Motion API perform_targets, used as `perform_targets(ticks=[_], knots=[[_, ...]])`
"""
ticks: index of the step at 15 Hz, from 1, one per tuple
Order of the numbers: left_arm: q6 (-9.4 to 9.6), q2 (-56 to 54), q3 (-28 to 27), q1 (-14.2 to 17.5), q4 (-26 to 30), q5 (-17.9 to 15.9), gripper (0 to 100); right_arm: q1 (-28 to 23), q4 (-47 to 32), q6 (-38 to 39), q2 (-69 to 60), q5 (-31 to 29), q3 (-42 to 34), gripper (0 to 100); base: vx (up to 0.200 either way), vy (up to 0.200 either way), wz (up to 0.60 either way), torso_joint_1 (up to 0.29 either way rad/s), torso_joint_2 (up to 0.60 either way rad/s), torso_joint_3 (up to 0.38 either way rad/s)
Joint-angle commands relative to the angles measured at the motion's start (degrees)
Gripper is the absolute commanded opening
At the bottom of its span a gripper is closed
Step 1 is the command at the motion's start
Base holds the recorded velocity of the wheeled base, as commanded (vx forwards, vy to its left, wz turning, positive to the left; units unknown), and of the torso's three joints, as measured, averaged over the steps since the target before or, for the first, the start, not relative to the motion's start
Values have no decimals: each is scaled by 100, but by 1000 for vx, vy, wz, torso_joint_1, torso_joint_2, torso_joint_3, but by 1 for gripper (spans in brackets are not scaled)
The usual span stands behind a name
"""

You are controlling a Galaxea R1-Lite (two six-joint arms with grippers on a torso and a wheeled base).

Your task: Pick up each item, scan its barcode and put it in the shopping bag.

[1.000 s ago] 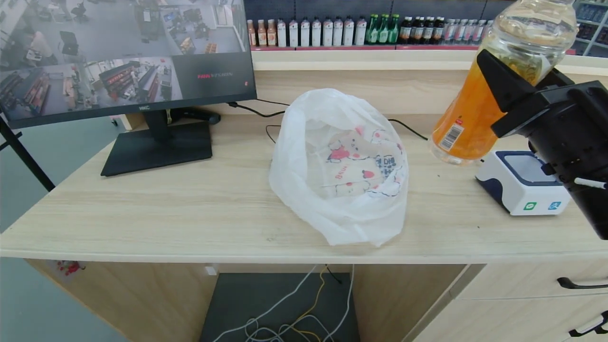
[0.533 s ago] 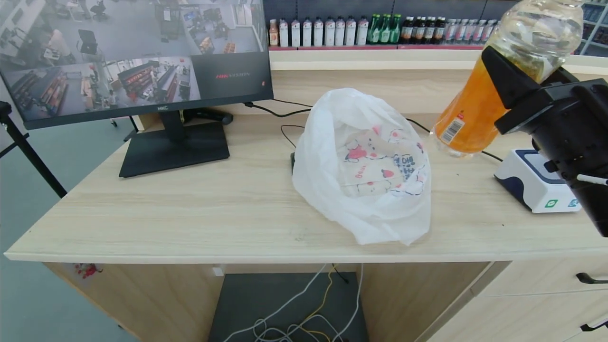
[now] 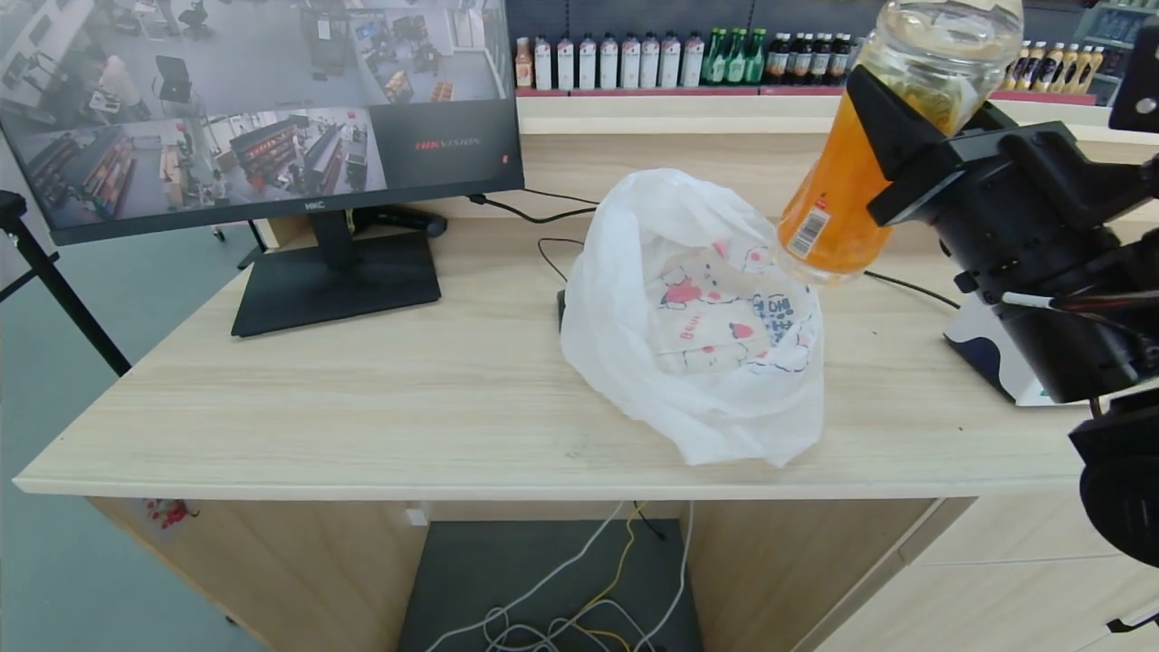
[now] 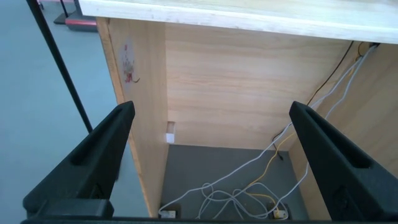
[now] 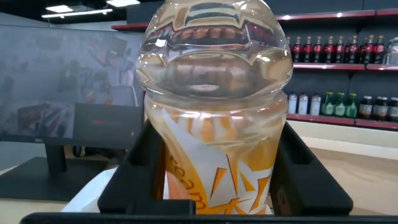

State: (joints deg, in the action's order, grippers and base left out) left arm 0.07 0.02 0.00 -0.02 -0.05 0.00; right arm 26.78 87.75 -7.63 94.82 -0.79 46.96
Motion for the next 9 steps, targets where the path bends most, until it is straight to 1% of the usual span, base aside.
perform_targets(ticks=[1, 3, 9], knots=[[1, -2, 0, 2, 5, 9, 100, 424, -3, -2, 608, -9, 455, 0, 0, 0, 0, 0, 0, 0], [-7, -2, 0, 2, -4, 9, 100, 468, -21, -2, 1012, -9, 833, 0, 0, 0, 0, 0, 0, 0], [-7, -2, 0, 2, -4, 0, 100, 424, -38, 157, 1759, -17, 1606, 0, 0, 0, 0, 0, 0, 0]])
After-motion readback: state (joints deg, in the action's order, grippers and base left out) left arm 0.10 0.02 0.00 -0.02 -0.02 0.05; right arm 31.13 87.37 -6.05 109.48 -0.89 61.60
